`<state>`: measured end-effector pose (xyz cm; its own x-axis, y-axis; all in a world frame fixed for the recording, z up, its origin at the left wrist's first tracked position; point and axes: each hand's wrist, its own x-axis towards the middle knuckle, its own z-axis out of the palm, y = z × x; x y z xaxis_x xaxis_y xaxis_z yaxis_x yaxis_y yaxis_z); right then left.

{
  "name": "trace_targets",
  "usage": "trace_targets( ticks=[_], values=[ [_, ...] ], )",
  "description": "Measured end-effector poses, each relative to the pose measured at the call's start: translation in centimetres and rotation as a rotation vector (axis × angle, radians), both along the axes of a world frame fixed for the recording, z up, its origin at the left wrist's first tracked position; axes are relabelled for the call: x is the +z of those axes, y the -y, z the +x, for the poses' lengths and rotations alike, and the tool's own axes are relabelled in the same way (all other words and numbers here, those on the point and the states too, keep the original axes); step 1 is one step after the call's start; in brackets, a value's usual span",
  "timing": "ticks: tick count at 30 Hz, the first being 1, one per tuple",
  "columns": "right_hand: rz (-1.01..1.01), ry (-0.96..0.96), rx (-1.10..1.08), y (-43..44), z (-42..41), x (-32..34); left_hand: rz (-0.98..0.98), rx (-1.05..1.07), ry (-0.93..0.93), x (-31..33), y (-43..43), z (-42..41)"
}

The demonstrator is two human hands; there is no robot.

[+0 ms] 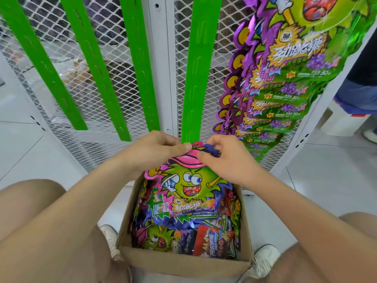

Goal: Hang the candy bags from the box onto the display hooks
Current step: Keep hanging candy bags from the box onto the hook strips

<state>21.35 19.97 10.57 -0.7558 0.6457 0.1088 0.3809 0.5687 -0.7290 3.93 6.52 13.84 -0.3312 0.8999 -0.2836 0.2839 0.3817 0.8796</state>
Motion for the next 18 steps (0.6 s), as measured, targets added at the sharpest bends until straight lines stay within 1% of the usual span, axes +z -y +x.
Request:
trace_targets(
  ticks=[4,8,11,14,18],
  values=[
    [-0.045,-0.039,0.005,0.1,-0.3,-0.2,-0.005,0.015,-0.013,-0.2,0.1,-0.1],
    [-0.024,-0.077,0.012,0.2,-0.6,-0.6,-0.020,0.017,-0.061,-0.4,-0.1,-0.1],
    [-0.048,-0.096,-0.014,0.3,-0.7,-0.8,-0.022,0.001,-0.089,-0.8,-0.1,0.0],
    [-0.073,-0.090,-0.057,0.4,-0.7,-0.8,-0.016,-0.021,-0.078,-0.8,-0.1,0.1],
    [-0.126,-0.016,-0.072,0.6,-0.4,-0.3,-0.014,-0.029,-0.062,-1.2,-0.2,0.3]
  ],
)
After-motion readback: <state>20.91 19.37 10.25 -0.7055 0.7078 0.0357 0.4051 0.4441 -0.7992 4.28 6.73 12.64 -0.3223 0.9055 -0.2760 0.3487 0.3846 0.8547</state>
